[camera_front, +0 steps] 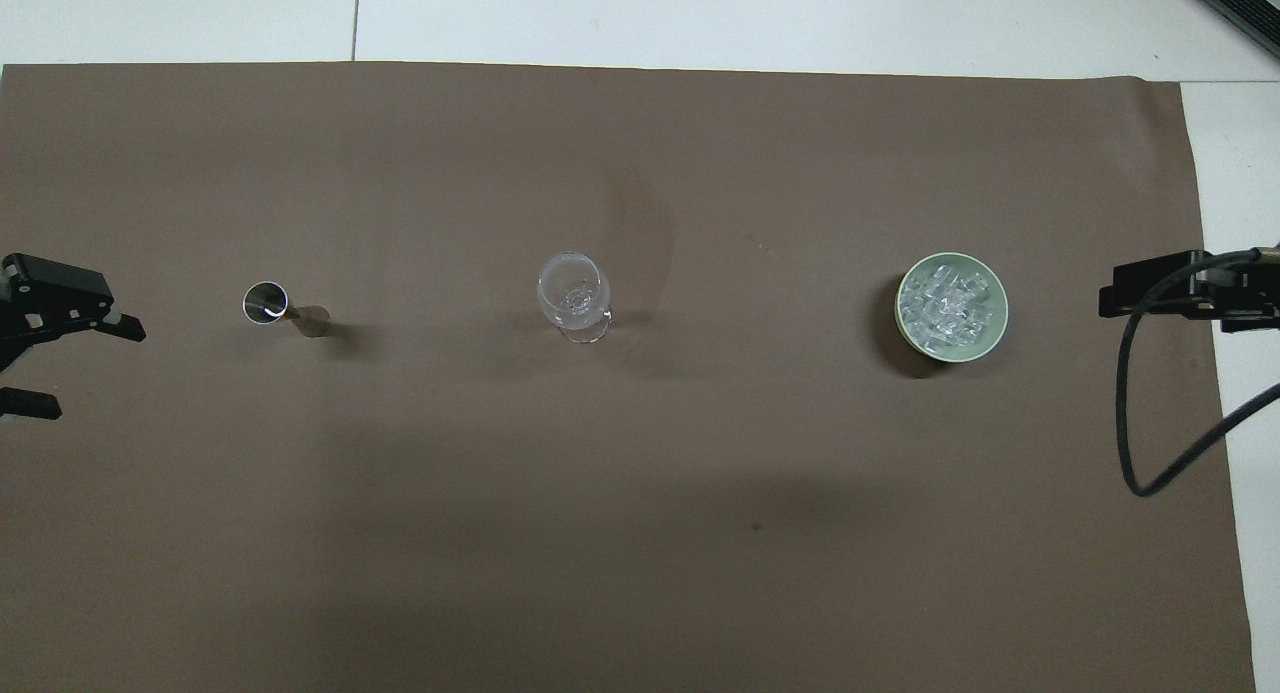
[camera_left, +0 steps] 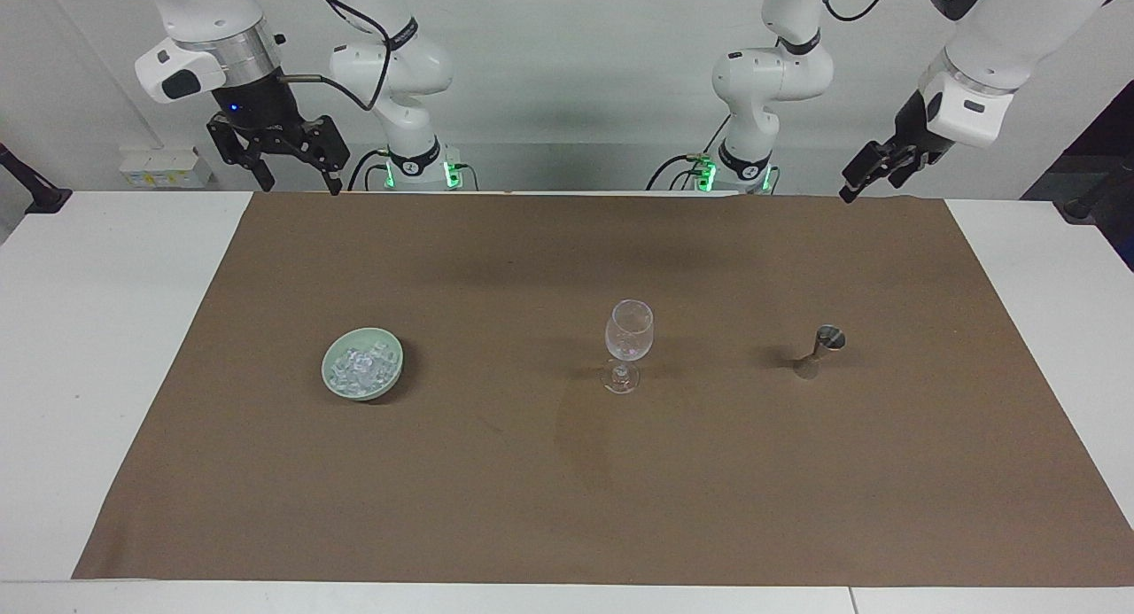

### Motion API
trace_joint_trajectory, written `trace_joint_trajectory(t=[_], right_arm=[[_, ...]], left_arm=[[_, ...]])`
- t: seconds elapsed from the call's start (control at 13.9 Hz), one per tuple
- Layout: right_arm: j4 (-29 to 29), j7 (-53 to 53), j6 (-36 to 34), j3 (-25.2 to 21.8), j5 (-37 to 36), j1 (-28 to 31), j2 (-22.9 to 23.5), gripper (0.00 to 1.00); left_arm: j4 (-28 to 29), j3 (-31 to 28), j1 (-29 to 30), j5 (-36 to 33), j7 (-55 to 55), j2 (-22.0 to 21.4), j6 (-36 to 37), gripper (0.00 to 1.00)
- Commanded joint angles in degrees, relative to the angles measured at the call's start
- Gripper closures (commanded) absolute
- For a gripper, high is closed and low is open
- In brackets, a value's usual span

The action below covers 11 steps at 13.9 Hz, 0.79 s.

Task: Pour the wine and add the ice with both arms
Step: 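Move the open left gripper toward the small dark metal cup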

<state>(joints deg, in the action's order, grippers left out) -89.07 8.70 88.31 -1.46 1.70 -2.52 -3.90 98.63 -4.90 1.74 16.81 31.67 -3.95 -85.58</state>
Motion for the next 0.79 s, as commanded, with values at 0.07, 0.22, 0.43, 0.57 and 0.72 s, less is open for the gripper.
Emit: trace_joint_trajectory(t=[0.07, 0.22, 0.43, 0.57, 0.72], right_arm=[[0.3, -1.3, -0.7, 0.3, 1.0, 0.9, 0.2, 0.0], [0.3, -1.3, -0.6, 0.3, 1.0, 0.9, 0.2, 0.0], [0.3, -1.3, -0.6, 0.3, 1.0, 0.9, 0.2, 0.0], [0.3, -1.3, -0.6, 0.3, 1.0, 1.0, 0.2, 0.0], [0.3, -1.3, -0.6, 0.3, 1.0, 0.9, 0.2, 0.0]], left_arm=[[2.5, -2.8, 0.2, 7.9, 6.4, 2.4, -1.8, 0.0], [3.1, -3.5, 0.6, 11.0, 8.9, 3.9, -2.0, 0.0], [3.4, -4.6, 1.7, 15.9, 13.7, 6.8, -2.8, 0.0], [3.2, -7.6, 2.2, 20.8, 14.6, 10.2, -3.0, 0.0], [3.3, -9.9, 2.3, 24.1, 15.0, 12.6, -4.2, 0.0]])
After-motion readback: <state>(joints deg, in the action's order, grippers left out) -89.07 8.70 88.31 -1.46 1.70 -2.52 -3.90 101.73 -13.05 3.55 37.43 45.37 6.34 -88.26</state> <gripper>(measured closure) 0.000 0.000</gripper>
